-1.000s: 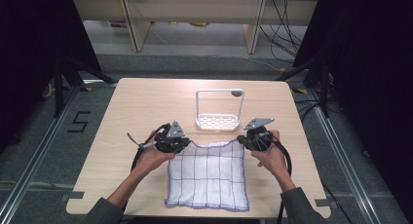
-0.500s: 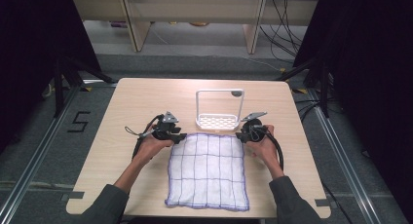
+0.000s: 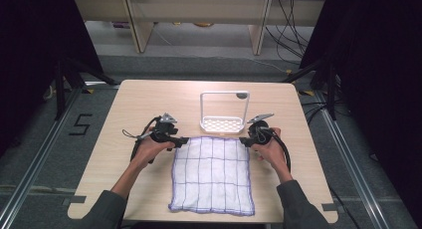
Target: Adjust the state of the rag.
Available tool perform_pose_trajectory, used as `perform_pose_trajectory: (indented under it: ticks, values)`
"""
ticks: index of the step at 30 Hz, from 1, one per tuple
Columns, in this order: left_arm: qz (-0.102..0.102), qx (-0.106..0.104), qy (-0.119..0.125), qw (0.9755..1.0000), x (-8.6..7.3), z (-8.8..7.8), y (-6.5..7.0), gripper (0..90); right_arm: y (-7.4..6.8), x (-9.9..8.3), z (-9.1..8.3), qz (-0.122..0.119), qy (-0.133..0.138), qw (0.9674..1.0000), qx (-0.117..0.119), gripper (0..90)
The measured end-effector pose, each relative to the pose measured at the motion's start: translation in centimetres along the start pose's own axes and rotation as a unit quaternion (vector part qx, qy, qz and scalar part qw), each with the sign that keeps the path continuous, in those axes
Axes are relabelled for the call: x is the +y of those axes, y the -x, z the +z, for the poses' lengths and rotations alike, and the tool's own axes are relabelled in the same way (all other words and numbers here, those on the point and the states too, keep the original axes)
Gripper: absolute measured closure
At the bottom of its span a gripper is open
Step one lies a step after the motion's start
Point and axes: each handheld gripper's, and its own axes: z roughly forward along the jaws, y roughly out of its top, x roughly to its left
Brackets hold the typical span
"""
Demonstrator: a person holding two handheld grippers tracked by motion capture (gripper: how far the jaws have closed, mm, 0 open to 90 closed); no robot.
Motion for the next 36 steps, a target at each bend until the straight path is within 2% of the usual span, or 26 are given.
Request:
perform_pose_trajectory:
  ticks: [4, 6, 7, 8, 10, 13, 15, 16, 17, 19, 21, 23, 26, 27, 28, 29, 32, 34, 36]
  values:
    - [0.011, -0.009, -0.020, 0.9997, -0.3, 0.9, 0.3, 40.8, -0.1, 0.0, 0.3, -0.006, -0.008, 0.9999, -0.001, 50.3]
    - [0.025, -0.008, -0.027, 0.9993, -0.3, 1.0, 0.3, 48.7, -0.1, -0.1, 0.6, -0.009, -0.010, 0.9999, -0.003, 50.0]
    - [0.026, -0.010, -0.023, 0.9993, -0.3, 1.2, 0.3, 52.8, 0.0, -0.2, 0.8, -0.018, -0.004, 0.9998, -0.010, 50.0]
    - [0.032, -0.015, -0.019, 0.9992, -0.4, 1.3, 0.4, 58.7, -0.2, -0.2, 0.7, -0.011, -0.013, 0.9998, -0.007, 50.1]
    - [0.041, -0.015, -0.022, 0.9988, -0.4, 1.5, 0.3, 66.9, -0.2, -0.2, 0.7, -0.010, -0.012, 0.9998, -0.007, 51.2]
    - [0.043, -0.015, -0.021, 0.9987, -0.4, 1.6, 0.3, 78.7, -0.1, -0.2, 0.8, -0.012, -0.008, 0.9999, -0.004, 54.4]
    - [0.043, -0.015, -0.020, 0.9988, -0.5, 1.5, 0.2, 82.6, -0.1, -0.3, 0.9, -0.010, -0.007, 0.9999, 0.004, 59.2]
    - [0.043, -0.015, -0.020, 0.9988, -0.5, 1.5, 0.2, 83.1, -0.1, -0.3, 0.9, -0.010, -0.007, 0.9999, 0.004, 59.2]
    - [0.047, -0.011, -0.015, 0.9987, -0.5, 1.4, 0.2, 83.4, -0.3, -0.4, 0.8, 0.008, -0.007, 0.9997, 0.020, 65.5]
    - [0.044, -0.010, -0.009, 0.9989, -0.6, 1.2, 0.2, 83.5, -0.2, -0.5, 1.0, -0.001, 0.004, 0.9998, 0.021, 73.3]
    - [0.048, -0.007, -0.005, 0.9988, -0.5, 1.0, 0.3, 83.6, -0.3, -0.5, 0.9, 0.003, -0.001, 0.9993, 0.037, 81.0]
    - [0.049, -0.007, -0.002, 0.9988, -0.5, 0.9, 0.4, 83.5, -0.4, -0.4, 0.9, -0.006, -0.002, 0.9992, 0.038, 84.7]
    - [0.054, -0.007, 0.002, 0.9985, -0.5, 0.6, 0.5, 83.4, -0.5, -0.4, 0.6, 0.000, -0.006, 0.9992, 0.038, 85.6]
    - [0.055, -0.008, 0.002, 0.9984, -0.5, 0.4, 0.5, 83.4, -0.4, -0.4, 0.6, -0.006, 0.006, 0.9993, 0.035, 85.7]
    - [0.058, -0.008, 0.005, 0.9983, -0.5, 0.3, 0.4, 83.3, -0.2, -0.4, 0.3, -0.013, 0.001, 0.9993, 0.036, 85.8]
    - [0.054, -0.008, 0.009, 0.9984, -0.4, 0.2, 0.5, 83.3, -0.1, -0.4, 0.2, -0.019, 0.009, 0.9991, 0.036, 85.8]
    - [0.057, -0.008, 0.017, 0.9982, -0.3, -0.2, 0.5, 83.2, -0.3, -0.3, -0.3, -0.022, 0.022, 0.9990, 0.034, 85.8]
    - [0.062, -0.007, 0.018, 0.9979, -0.2, -0.4, 0.5, 83.3, -0.4, 0.0, -0.9, -0.019, 0.020, 0.9989, 0.038, 85.8]
    - [0.059, -0.005, 0.024, 0.9979, -0.2, -0.5, 0.5, 83.2, -0.4, 0.1, -1.1, -0.025, 0.033, 0.9985, 0.036, 85.9]
